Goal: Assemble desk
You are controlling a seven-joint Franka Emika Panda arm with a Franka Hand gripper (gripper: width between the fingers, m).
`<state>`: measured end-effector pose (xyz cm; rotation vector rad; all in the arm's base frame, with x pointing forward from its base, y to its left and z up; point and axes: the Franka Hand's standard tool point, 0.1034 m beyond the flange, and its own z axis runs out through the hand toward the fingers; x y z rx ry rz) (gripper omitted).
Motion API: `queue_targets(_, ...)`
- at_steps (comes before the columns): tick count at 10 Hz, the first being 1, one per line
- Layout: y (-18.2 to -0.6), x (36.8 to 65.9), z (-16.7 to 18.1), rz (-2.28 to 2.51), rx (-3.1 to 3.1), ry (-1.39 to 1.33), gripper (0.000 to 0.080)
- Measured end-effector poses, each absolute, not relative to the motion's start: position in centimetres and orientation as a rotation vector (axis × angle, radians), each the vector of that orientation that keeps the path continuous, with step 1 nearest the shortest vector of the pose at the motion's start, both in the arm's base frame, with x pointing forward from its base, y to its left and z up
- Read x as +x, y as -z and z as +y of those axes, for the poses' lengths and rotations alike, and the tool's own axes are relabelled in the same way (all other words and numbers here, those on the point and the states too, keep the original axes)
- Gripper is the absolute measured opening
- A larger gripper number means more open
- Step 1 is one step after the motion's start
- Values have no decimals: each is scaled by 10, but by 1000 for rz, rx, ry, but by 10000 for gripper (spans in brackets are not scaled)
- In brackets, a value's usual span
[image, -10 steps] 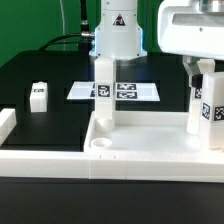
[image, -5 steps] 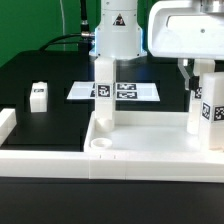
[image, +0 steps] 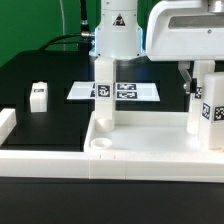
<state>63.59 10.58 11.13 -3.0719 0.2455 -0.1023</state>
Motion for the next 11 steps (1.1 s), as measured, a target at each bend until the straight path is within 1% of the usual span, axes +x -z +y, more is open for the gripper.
queue_targets(1,-111,636,106,207,-3076,103,649)
queue_targets(5,-111,636,102,-188,-3100,114,649)
queue_targets(6,-111,636,102,-244,-3100,114,525)
queue_targets(7,-111,636,102,-244,-3100,114,525)
queue_targets(8,-111,636,102,-241,-3101,114,386)
queue_targets(9,-111,636,102,-241,-3101,114,287)
queue_targets(11,-111,636,102,-200,-3103,114,288)
